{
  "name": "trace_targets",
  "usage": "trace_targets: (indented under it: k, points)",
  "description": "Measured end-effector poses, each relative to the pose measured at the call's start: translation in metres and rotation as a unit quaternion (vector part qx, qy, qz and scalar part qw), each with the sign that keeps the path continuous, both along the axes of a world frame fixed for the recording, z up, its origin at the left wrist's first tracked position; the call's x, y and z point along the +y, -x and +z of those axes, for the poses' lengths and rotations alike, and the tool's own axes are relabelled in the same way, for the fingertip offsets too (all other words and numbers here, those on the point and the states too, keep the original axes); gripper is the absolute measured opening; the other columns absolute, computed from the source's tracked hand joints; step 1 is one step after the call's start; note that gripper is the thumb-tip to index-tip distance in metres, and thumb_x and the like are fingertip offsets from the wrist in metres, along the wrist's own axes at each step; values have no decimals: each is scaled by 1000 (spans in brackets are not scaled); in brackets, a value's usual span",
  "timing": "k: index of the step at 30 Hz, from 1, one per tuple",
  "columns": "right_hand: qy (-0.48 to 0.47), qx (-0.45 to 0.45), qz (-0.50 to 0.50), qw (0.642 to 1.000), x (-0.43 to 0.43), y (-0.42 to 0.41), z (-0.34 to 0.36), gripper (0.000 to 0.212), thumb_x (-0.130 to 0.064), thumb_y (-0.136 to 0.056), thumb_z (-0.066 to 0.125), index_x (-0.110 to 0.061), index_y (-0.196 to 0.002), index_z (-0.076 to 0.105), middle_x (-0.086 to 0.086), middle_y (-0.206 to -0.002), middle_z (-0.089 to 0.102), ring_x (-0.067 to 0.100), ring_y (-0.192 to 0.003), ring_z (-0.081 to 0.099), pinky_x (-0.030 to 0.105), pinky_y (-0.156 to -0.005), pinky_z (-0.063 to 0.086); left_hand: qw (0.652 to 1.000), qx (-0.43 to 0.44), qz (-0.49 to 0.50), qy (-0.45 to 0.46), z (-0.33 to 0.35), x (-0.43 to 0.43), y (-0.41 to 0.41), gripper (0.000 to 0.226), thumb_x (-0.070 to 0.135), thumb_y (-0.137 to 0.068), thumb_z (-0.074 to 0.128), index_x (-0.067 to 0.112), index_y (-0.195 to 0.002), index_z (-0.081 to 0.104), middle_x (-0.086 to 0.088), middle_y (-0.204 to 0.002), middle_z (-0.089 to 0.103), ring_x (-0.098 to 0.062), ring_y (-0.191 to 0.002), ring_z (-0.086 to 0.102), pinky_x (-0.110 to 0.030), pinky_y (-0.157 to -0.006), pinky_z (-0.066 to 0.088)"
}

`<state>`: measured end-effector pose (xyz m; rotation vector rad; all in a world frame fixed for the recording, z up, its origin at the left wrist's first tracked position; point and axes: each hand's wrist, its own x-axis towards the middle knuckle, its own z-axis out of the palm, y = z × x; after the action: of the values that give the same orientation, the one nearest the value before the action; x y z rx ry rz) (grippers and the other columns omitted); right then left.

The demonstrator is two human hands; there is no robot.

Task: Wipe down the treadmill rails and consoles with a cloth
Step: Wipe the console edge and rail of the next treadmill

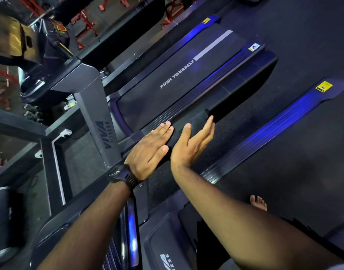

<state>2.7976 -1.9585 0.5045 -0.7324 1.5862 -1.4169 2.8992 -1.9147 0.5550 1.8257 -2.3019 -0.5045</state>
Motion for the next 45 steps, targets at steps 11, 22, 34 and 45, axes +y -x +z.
trace_targets:
  k: [11, 22, 34, 45]
  points:
    - [-11, -47, 4, 999, 15, -8, -2, 64, -28, -99, 52, -12, -158, 31, 13, -160, 28, 19, -147, 28, 18, -115, 19, 1000, -3, 9, -11, 2, 9, -6, 61, 41, -103, 25, 11, -156, 25, -5, -165, 19, -13, -153, 12, -47, -124, 17]
    - [-14, -43, 15, 999, 33, -19, -3, 72, -44, -94, 46, -12, -157, 31, 13, -160, 29, 20, -147, 28, 27, -119, 21, 1000, 6, 23, -15, 3, 18, -10, 62, 42, -102, 26, 11, -156, 27, -6, -164, 21, -14, -153, 13, -48, -124, 16]
    - [-69, -87, -4, 994, 34, -28, -8, 71, -43, -95, 45, -14, -158, 30, 10, -160, 29, 19, -147, 29, 32, -120, 24, 999, 0, 32, -15, 2, 26, -15, 62, 42, -103, 24, 11, -156, 28, -4, -164, 20, -14, -153, 13, -49, -123, 16]
    - [-59, -91, -8, 994, 41, -34, -2, 63, -29, -99, 50, -10, -156, 33, 11, -158, 32, 19, -146, 30, 15, -115, 20, 999, -2, 43, -15, 4, 35, -22, 62, 43, -102, 25, 11, -155, 28, -5, -164, 22, -16, -153, 15, -52, -122, 20]
